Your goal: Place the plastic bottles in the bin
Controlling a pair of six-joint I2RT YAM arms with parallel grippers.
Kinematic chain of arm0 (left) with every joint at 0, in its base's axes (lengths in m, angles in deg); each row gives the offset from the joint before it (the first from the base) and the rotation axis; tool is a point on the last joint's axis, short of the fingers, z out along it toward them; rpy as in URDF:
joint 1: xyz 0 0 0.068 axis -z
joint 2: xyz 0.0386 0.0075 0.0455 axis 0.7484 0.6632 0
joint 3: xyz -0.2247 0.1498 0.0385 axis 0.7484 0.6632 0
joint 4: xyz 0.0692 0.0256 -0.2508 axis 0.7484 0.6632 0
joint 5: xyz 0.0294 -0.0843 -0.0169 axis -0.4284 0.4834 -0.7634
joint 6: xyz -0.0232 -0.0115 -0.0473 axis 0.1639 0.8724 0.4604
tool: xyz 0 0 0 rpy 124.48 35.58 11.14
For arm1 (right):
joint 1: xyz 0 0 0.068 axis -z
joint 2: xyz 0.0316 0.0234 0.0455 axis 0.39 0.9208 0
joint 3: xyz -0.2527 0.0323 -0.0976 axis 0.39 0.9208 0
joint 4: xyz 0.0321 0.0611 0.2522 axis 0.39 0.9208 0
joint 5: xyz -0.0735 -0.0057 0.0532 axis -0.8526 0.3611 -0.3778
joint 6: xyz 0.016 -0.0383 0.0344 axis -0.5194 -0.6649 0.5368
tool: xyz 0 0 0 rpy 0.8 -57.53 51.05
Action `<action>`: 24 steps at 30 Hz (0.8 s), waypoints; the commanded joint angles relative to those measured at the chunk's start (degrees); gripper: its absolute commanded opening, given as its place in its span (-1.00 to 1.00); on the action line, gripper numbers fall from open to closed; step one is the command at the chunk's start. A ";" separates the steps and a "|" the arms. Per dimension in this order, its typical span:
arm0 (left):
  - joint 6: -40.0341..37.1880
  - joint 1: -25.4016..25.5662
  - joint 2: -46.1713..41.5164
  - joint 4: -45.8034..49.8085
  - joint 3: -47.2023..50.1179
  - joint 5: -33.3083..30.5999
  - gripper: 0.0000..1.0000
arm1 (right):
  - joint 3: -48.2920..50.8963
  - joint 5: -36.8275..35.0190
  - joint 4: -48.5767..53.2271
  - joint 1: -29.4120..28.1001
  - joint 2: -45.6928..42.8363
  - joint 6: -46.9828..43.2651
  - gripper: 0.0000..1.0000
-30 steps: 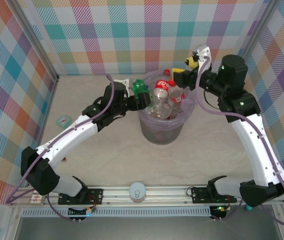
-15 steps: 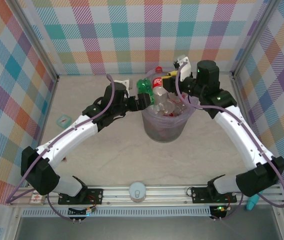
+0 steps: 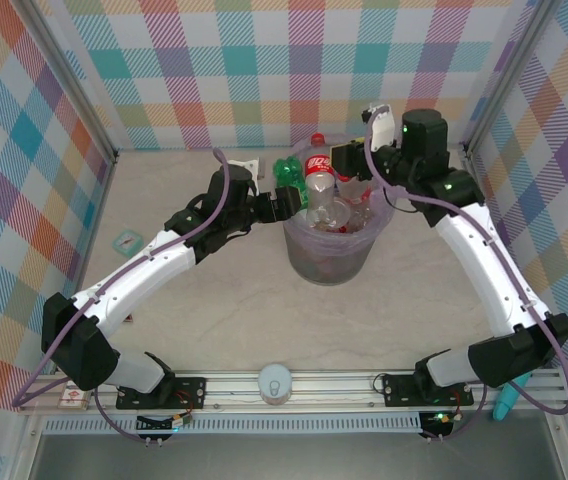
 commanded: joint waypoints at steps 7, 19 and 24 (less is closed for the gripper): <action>-5.43 -0.57 -4.64 3.34 -4.02 3.77 0.96 | -12.76 4.80 11.65 13.22 1.45 6.27 0.47; -13.52 -8.90 -17.20 13.16 1.66 -11.03 0.99 | 18.19 0.04 2.24 33.25 -8.87 12.19 0.73; -14.31 -14.90 -22.10 10.04 14.98 -29.89 0.99 | 32.92 -14.81 -6.25 33.35 -10.66 13.34 0.98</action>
